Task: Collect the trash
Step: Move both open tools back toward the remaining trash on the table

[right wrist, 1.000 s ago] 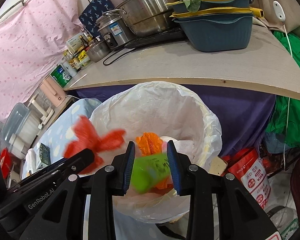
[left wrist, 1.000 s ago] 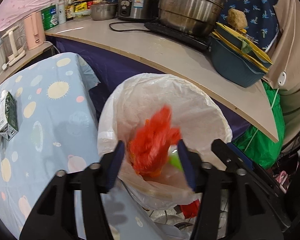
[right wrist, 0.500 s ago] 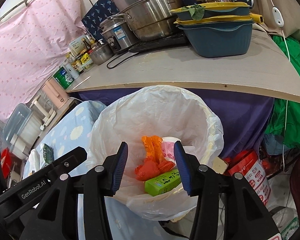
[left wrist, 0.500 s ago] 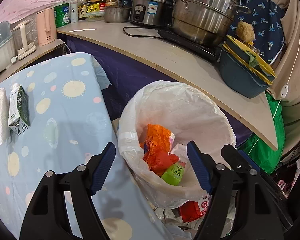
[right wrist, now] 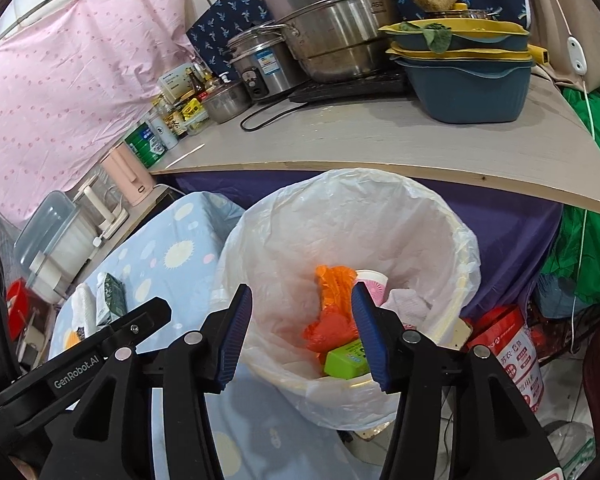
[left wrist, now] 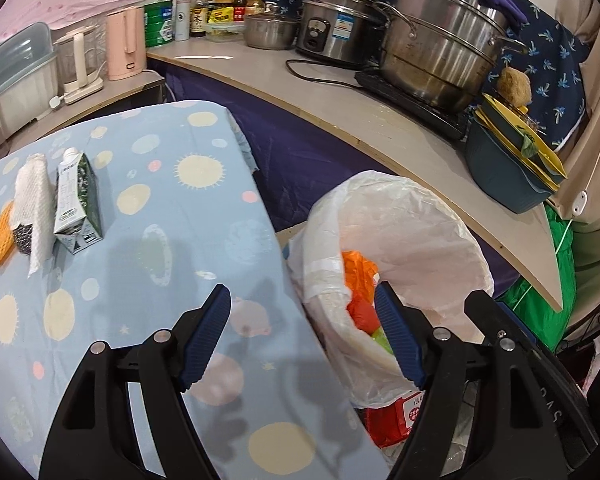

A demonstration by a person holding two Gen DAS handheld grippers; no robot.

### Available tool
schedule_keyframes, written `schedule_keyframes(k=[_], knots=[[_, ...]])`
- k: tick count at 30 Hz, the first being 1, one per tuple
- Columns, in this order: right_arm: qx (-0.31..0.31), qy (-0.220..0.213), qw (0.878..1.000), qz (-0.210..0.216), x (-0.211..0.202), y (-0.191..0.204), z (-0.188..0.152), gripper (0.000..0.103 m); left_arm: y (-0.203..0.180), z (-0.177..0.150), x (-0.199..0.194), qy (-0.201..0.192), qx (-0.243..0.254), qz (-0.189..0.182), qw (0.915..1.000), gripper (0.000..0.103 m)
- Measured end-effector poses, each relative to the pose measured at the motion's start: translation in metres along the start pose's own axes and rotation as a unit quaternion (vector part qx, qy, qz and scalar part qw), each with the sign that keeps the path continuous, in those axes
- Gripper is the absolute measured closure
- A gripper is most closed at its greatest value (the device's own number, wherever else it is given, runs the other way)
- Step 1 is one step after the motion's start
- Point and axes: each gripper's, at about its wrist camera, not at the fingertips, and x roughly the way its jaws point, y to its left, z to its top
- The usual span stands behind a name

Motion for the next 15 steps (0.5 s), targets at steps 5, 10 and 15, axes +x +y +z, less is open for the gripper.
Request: schedule_keyframes(k=[5, 10, 15], knots=[[-0.014, 0.006, 1.0, 0.009, 0.002, 0.02, -0.004, 0.052, 0.024, -0.003, -0.007, -0.002, -0.018, 0.01, 0.9998, 0.032], [-0.029, 0.013, 0.999, 0.017, 0.006, 0.042, -0.012, 0.052, 0.051, -0.006, -0.015, -0.006, -0.037, 0.025, 0.999, 0.032], [-0.046, 0.023, 0.998, 0.028, 0.012, 0.065, -0.02, 0.052, 0.083, -0.012, -0.022, -0.005, -0.066, 0.035, 0.9972, 0.03]])
